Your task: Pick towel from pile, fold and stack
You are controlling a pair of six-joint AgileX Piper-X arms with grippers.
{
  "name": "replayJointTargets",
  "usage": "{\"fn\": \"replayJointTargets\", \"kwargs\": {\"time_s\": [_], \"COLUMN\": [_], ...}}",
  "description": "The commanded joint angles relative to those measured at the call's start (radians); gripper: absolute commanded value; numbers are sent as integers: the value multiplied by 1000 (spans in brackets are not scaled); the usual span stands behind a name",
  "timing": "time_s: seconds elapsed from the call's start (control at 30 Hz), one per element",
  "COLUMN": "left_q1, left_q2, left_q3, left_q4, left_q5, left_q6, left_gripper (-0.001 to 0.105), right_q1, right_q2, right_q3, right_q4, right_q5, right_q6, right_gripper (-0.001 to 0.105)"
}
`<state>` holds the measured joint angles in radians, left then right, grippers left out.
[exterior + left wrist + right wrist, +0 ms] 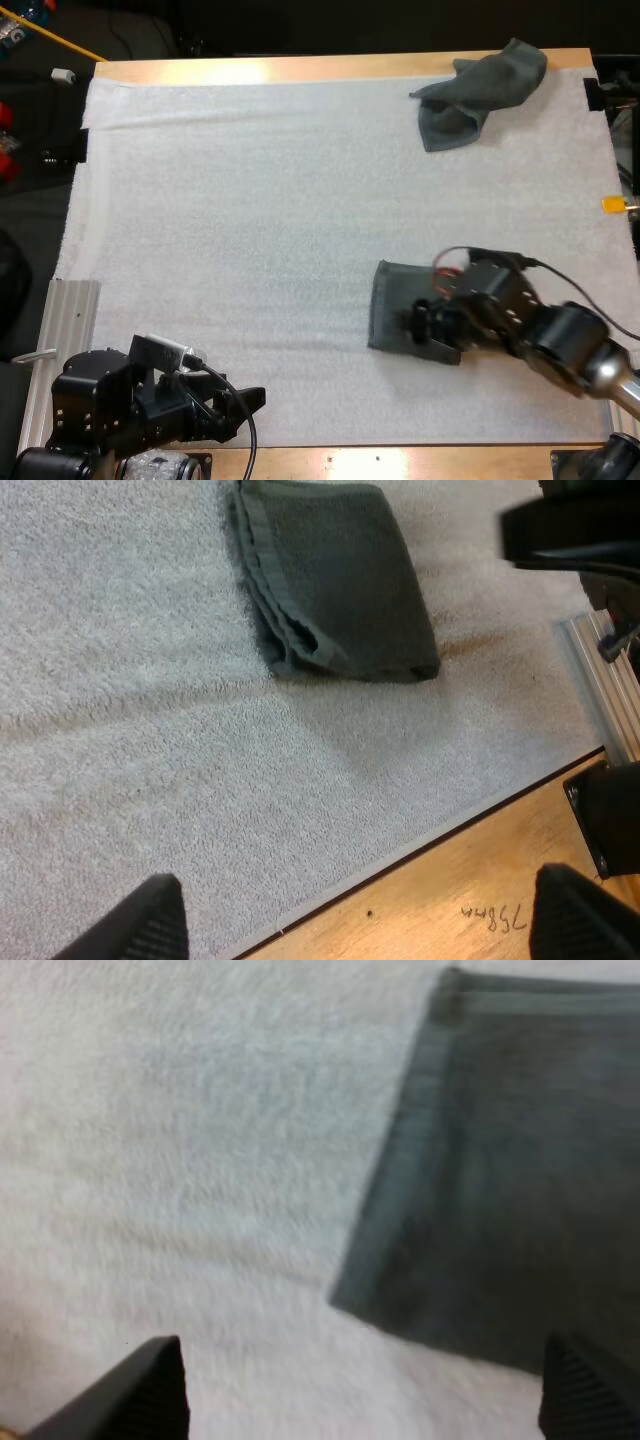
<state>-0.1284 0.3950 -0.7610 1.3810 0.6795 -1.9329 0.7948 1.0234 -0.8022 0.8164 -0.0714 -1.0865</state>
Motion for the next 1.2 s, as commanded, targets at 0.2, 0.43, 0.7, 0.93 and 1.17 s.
{"fn": "replayJointTargets", "kwargs": {"time_s": [0.2,0.43,0.7,0.93,1.17], "left_q1": [0,0,0,0,-9], "left_q2": [-3,-3,-3,46,188], "left_q3": [-1,-1,32,102,116], "left_q4": [-12,-18,-56,-160,-320], "left_q5": [6,6,5,7,44], "left_q6": [5,5,2,-22,-33], "left_gripper": [68,68,68,68,70], "right_q1": [1,1,1,1,1], "right_q2": [-218,-435,-586,-596,-596], "right_q3": [-8,-8,-8,-8,-8], "right_q4": [170,295,330,356,439], "right_q5": [15,15,101,124,142], "right_q6": [-37,-15,11,11,14], "right_gripper": [69,69,69,69,69]}}
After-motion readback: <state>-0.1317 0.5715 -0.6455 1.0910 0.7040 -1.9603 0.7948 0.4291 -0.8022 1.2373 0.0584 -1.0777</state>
